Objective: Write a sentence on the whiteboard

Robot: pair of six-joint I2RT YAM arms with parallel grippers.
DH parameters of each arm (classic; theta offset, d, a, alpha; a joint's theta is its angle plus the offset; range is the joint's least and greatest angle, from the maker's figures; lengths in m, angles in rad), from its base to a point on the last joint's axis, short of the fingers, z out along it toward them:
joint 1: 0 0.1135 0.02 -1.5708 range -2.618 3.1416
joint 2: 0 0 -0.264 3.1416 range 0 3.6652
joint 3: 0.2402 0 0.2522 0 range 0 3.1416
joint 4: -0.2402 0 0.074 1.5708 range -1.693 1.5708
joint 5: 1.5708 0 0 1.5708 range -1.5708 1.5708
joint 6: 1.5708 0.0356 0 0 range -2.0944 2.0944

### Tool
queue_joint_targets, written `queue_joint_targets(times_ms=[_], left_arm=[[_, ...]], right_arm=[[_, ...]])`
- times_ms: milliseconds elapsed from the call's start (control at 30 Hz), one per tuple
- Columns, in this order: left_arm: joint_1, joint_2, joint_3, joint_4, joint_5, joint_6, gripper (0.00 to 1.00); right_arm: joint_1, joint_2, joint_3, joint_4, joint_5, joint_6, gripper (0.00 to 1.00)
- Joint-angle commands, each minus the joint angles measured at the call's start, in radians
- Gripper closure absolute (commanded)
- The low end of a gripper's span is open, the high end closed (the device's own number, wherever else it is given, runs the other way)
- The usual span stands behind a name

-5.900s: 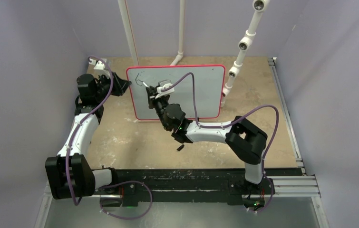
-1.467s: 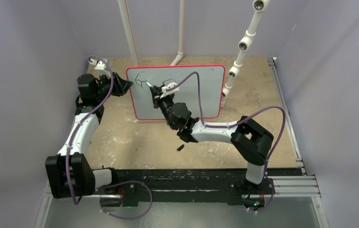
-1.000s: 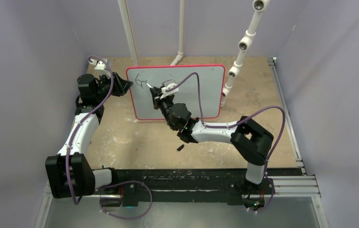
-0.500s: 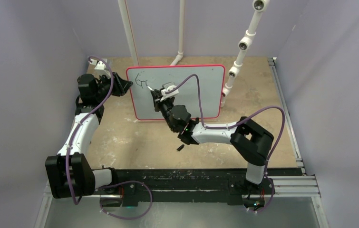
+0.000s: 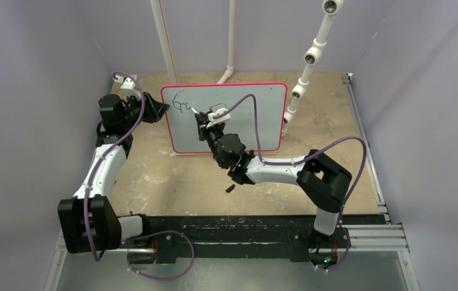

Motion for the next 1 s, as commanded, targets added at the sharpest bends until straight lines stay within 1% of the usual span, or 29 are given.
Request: queue_joint_targets(times_ms=[0,567,967], left_arm=[[0.000,0.002,0.002,0.021,0.007,0.003,0.71],[0.000,0.001,0.003,0.022,0.010,0.002,0.71],[0.000,0.000,0.002,0.022,0.009,0.003,0.71]], right_arm=[[-0.017,-0.029,0.025,0.041,0.067,-0.065,1.00],[-0.017,0.025,0.102,0.025,0.021,-0.073,1.00],[-0.017,0.032,0.084,0.002,0.015,-0.045,1.00]])
